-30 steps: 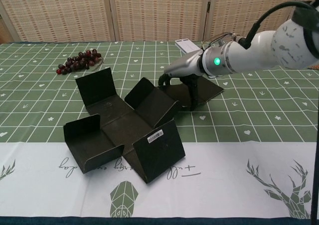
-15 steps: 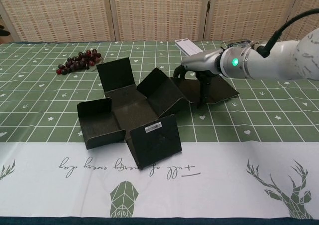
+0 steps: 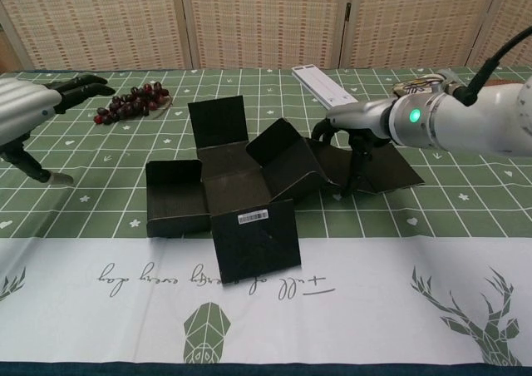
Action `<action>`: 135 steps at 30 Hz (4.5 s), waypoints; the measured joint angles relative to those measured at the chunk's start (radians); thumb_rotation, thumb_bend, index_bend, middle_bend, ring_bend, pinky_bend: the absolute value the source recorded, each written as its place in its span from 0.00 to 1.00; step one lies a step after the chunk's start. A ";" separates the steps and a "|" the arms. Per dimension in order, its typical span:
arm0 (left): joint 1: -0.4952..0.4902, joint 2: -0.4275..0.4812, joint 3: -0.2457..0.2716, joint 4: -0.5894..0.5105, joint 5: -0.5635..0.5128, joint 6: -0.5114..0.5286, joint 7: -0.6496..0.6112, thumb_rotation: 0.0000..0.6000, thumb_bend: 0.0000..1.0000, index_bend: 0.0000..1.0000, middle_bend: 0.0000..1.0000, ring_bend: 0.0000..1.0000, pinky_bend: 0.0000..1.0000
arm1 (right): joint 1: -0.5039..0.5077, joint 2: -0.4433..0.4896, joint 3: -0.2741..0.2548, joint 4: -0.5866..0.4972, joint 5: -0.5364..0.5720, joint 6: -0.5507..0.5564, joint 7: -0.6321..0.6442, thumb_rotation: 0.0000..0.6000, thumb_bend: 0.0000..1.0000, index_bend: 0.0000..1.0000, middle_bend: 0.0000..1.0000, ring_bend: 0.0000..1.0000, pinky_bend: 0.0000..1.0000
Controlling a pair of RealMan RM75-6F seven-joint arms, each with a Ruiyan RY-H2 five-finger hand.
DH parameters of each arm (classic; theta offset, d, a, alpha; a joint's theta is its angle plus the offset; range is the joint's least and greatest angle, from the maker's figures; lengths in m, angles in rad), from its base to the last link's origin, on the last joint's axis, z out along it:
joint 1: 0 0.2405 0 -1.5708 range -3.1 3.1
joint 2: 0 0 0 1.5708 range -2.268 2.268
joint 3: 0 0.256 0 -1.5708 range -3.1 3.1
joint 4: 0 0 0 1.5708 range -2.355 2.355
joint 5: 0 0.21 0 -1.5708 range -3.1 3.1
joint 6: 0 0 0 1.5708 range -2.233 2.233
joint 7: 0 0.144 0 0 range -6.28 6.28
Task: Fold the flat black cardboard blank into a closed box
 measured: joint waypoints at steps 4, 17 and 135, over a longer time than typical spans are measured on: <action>-0.017 -0.041 0.004 0.041 -0.010 -0.009 0.018 1.00 0.04 0.00 0.00 0.11 0.25 | -0.007 0.002 0.002 -0.005 -0.003 0.003 -0.002 1.00 0.14 0.28 0.39 0.75 0.92; -0.062 -0.148 0.008 0.098 -0.027 -0.005 0.058 1.00 0.03 0.00 0.00 0.10 0.25 | -0.021 -0.008 0.019 -0.012 -0.024 0.010 -0.003 1.00 0.14 0.28 0.38 0.75 0.92; -0.260 -0.151 0.051 -0.014 -0.063 -0.364 -1.076 1.00 0.03 0.06 0.09 0.52 0.69 | 0.035 0.125 -0.023 0.037 -0.977 -0.160 0.192 1.00 0.20 0.31 0.43 0.79 0.92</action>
